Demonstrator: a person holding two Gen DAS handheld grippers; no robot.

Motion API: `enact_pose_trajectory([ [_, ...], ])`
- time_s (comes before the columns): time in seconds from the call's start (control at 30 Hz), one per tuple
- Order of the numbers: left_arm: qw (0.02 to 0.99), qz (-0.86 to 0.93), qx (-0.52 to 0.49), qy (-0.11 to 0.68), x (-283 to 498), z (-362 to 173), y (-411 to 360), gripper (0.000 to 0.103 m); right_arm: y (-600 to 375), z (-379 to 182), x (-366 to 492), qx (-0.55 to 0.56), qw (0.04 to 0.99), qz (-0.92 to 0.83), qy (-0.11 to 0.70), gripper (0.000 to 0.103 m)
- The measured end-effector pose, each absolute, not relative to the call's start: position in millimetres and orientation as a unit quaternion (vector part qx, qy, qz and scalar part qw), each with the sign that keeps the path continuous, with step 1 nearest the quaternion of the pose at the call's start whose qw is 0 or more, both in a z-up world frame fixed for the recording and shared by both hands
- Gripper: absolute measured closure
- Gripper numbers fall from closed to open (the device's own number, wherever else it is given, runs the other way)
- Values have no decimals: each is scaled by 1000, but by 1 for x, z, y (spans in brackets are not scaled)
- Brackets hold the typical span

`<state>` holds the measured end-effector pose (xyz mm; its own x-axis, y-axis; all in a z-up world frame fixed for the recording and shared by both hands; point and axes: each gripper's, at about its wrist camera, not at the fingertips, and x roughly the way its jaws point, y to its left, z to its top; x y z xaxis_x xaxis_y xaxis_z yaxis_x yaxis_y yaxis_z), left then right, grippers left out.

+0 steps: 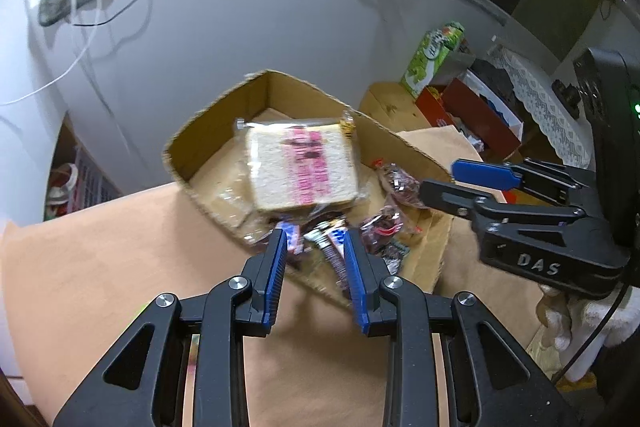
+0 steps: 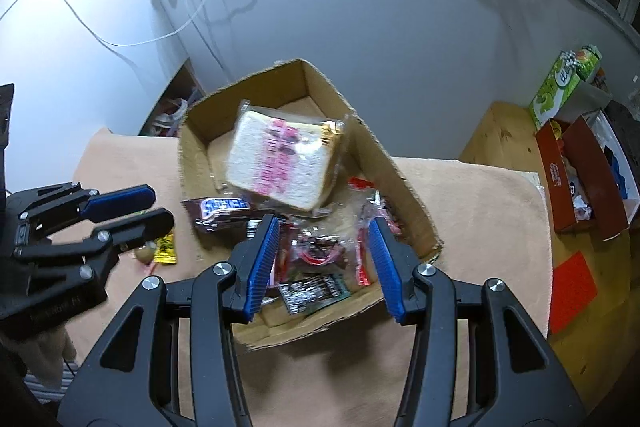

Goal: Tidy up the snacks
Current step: 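Move both grippers back toward the kiwi-shaped and yellow candies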

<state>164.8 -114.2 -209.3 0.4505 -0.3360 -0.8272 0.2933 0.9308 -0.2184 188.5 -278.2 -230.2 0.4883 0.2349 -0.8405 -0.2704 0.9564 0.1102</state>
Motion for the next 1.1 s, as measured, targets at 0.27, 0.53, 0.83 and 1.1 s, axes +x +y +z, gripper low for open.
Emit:
enact_pose_trajectory([
  [0.27,861,-131,-54,488,153,-208,-40,75,-255,-219,164,-9,863,183,472,54],
  [0.53,854,-88,-88,505,135,-228,11,75,-212,-227,139,-1,844,237,481,54],
  [0.83,839,-96,-101,526,118,-264,4,75,-161,-276,131,6,800,269,536,54],
  [1.1,834,-98,-96,535,119,-287,0,75,-139,-313,146,5,786,250,565,54],
])
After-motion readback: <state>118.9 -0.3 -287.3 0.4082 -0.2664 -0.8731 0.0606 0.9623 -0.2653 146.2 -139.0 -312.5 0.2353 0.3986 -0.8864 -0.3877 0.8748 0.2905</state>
